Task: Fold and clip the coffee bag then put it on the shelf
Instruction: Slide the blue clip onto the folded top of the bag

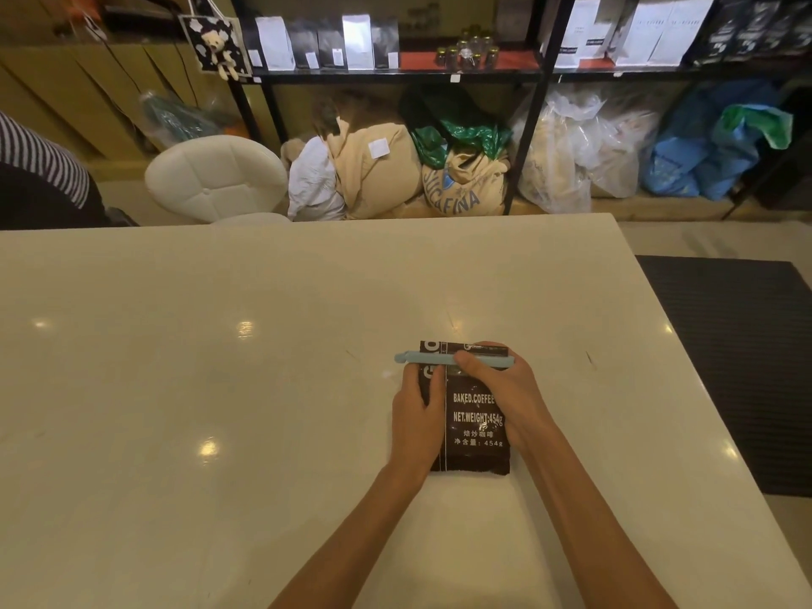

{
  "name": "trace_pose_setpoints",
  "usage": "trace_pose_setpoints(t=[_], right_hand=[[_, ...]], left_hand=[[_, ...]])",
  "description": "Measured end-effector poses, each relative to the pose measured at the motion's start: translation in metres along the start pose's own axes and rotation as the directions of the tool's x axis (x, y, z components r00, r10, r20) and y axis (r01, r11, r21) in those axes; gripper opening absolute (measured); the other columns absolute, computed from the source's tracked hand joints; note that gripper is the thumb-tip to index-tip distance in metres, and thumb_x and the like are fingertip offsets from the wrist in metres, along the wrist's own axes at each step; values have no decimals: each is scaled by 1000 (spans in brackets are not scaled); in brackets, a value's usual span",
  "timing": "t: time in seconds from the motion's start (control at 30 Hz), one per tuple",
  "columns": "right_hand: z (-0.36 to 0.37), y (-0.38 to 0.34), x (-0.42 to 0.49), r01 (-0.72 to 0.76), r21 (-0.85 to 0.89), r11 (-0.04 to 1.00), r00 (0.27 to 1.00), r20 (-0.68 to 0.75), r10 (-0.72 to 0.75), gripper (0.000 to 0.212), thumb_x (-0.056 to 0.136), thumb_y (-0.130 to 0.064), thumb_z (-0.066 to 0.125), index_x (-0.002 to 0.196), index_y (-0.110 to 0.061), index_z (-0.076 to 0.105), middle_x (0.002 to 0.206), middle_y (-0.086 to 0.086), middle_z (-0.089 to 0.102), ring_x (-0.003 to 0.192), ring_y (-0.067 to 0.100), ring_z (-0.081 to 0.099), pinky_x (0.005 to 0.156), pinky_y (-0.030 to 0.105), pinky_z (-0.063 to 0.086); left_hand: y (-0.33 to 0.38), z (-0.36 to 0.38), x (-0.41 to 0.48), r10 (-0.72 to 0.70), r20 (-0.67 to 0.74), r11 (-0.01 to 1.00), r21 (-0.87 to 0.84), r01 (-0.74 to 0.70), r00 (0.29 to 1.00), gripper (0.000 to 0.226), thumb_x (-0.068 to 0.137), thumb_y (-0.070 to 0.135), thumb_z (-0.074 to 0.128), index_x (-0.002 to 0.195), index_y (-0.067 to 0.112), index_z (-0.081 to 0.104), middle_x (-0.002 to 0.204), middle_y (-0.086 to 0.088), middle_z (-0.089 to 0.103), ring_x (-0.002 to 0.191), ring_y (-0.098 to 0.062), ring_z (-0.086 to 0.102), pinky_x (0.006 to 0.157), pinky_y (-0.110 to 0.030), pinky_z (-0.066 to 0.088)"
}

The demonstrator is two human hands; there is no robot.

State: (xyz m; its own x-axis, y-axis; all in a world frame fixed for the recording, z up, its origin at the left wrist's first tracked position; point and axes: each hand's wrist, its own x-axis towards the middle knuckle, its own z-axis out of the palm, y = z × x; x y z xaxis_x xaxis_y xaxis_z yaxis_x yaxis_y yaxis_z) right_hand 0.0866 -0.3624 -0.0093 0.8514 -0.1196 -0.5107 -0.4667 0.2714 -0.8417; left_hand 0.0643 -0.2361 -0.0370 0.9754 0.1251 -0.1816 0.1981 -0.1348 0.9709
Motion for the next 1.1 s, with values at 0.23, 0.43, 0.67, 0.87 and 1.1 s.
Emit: trace_pose_setpoints(t=[0.23, 0.43, 0.67, 0.87, 1.1], right_hand=[[-1, 4, 2, 21, 32, 999, 999, -41, -20, 34, 73, -19, 86, 101, -12, 68, 93, 14, 77, 77, 26, 76, 66, 37, 61], [2, 6, 6, 51, -5, 999, 998, -31, -51, 36, 71, -19, 87, 100, -13, 65, 91, 13, 75, 77, 27, 75, 68, 39, 62], [2, 7, 10, 39, -24, 999, 999, -20, -40, 42, 70, -20, 88, 103, -11, 64, 94, 16, 75, 79, 29, 75, 70, 40, 62], [1, 7, 12, 18, -25, 1000, 1000, -7, -18, 45, 69, -20, 89, 105, -10, 63, 96, 16, 76, 82, 30, 76, 70, 39, 63], [1, 7, 11, 24, -10, 1000, 999, 29, -24, 43, 71, -17, 88, 105, -8, 63, 95, 16, 74, 79, 28, 75, 65, 36, 61]], left_hand=[[10, -17, 6, -171, 146, 939, -275, 206, 974, 27, 98, 39, 51, 118, 22, 58, 107, -6, 73, 91, -18, 74, 75, -35, 62], [18, -27, 21, -299, 132, 829, -454, 326, 945, 33, 92, 27, 65, 116, 4, 66, 114, -24, 70, 104, -36, 69, 93, -49, 55], [21, -21, 22, -421, 92, 736, -547, 399, 902, 23, 92, 16, 64, 111, 4, 67, 100, -19, 73, 81, -27, 73, 70, -40, 62], [26, -24, 22, -382, 135, 725, -569, 387, 914, 25, 95, 10, 57, 118, 0, 63, 101, -18, 71, 74, -20, 74, 57, -29, 60], [29, -20, 21, -409, 23, 759, -547, 354, 912, 14, 94, 4, 58, 106, 5, 66, 91, -14, 71, 74, -22, 71, 59, -31, 61]])
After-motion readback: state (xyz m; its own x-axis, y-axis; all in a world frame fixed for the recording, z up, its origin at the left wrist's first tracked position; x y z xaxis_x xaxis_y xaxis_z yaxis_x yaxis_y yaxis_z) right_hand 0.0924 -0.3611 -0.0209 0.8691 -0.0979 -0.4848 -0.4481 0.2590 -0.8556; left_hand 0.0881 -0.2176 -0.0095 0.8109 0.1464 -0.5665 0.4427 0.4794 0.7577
